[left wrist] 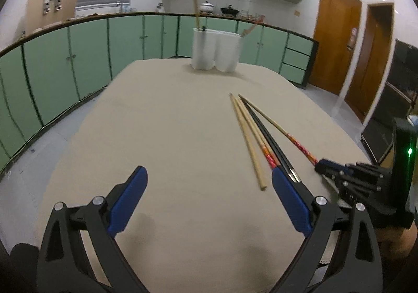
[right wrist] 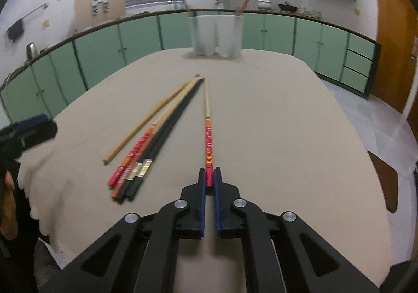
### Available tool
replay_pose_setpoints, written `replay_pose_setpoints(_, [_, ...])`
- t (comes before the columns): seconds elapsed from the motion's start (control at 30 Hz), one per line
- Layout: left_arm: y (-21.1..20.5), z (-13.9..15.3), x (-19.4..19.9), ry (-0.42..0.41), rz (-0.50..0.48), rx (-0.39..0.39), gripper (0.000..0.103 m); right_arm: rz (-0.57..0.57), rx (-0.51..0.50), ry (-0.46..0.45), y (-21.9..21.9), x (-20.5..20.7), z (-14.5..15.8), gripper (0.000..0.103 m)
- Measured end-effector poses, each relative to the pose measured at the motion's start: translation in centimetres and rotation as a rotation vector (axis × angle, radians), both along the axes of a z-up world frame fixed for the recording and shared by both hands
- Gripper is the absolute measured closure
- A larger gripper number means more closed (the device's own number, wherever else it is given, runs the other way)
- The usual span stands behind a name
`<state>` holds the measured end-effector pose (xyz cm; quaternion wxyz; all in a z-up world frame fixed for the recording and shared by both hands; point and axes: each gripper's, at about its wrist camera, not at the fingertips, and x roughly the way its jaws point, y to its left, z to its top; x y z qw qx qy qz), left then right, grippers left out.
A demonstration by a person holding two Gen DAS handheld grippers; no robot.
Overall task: Organize utensils
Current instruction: 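Grasp another red chopstick with the right gripper while the left gripper grasps a wooden chopstick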
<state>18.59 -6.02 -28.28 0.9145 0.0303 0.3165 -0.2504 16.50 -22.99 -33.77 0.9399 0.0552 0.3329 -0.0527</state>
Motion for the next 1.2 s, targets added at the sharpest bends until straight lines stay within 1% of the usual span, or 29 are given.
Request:
replay_pose_setpoints(0.03, [-0.6, -0.3, 0.0, 0.003, -0.016, 0.011, 0.015, -0.011, 0.002, 0.000, -0.3, 0.0, 0.0, 0.097])
replay_pose_setpoints(0.07, [-1.2, -0.7, 0.0, 0.012, -0.031, 0.017, 0.020, -0.030, 0.009, 0.000, -0.8, -0.2, 0.0, 0.097])
replay_pose_setpoints(0.13, [-2.1, -1.4, 0.1, 0.023, -0.050, 0.030, 0.022, -0.059, 0.024, 0.001, -1.6, -0.5, 0.0, 0.097])
replay_pose_setpoints(0.2, [-2.9, -2.1, 0.3, 0.031, -0.064, 0.047, 0.027, -0.071, 0.040, 0.002, -2.1, -0.6, 0.0, 0.097])
replay_pose_setpoints(0.43, [-5.0, -3.4, 0.6, 0.046, -0.105, 0.079, 0.035, -0.068, 0.038, -0.003, -2.3, -0.8, -0.1, 0.097])
replay_pose_setpoints(0.5, [-5.3, -3.7, 0.8, 0.039, -0.096, 0.091, 0.045, -0.066, 0.032, -0.005, -2.2, -0.8, -0.1, 0.097])
replay_pose_setpoints(0.53, [-5.4, -3.7, 0.9, 0.035, -0.093, 0.091, 0.048, -0.063, 0.032, -0.005, -2.2, -0.8, -0.1, 0.097])
replay_pose_setpoints(0.6, [-5.5, -3.6, 1.0, 0.032, -0.087, 0.090, 0.062, -0.059, 0.032, -0.005, -2.1, -0.9, -0.1, 0.097])
replay_pose_setpoints(0.63, [-5.5, -3.6, 1.0, 0.030, -0.084, 0.089, 0.067, -0.057, 0.031, -0.005, -2.1, -0.8, -0.1, 0.097])
replay_pose_setpoints(0.67, [-5.6, -3.6, 1.1, 0.026, -0.078, 0.088, 0.077, -0.055, 0.031, -0.004, -2.0, -0.8, -0.1, 0.097])
replay_pose_setpoints(0.7, [-5.5, -3.6, 1.0, 0.025, -0.076, 0.088, 0.084, -0.054, 0.030, -0.003, -2.0, -0.9, 0.0, 0.097])
replay_pose_setpoints(0.73, [-5.4, -3.6, 0.9, 0.024, -0.070, 0.086, 0.088, -0.052, 0.029, -0.003, -1.9, -0.9, 0.0, 0.097])
replay_pose_setpoints(0.77, [-5.3, -3.6, 1.0, 0.025, -0.063, 0.082, 0.095, -0.051, 0.027, -0.003, -1.8, -0.9, 0.0, 0.097])
replay_pose_setpoints(0.8, [-5.1, -3.6, 1.1, 0.027, -0.048, 0.075, 0.097, -0.050, 0.028, -0.002, -1.8, -0.9, 0.0, 0.097])
replay_pose_setpoints(0.87, [-4.7, -3.6, 1.2, 0.027, -0.016, 0.069, 0.097, -0.053, 0.030, -0.002, -1.8, -0.9, 0.0, 0.097])
replay_pose_setpoints(0.93, [-3.8, -3.6, 1.2, 0.017, 0.063, 0.078, 0.097, -0.057, 0.029, -0.002, -1.7, -0.9, 0.0, 0.097])
replay_pose_setpoints(1.03, [-2.3, -3.7, 1.6, 0.036, 0.147, 0.068, 0.097, -0.059, 0.036, 0.000, -1.5, -0.8, 0.0, 0.097])
replay_pose_setpoints(1.17, [-1.7, -3.5, 1.5, 0.042, 0.154, 0.084, 0.094, -0.045, 0.032, -0.002, -0.9, -0.9, 0.1, 0.096])
replay_pose_setpoints(1.2, [-1.7, -3.5, 1.4, 0.045, 0.150, 0.084, 0.091, -0.048, 0.039, -0.002, -1.0, -0.9, 0.1, 0.096])
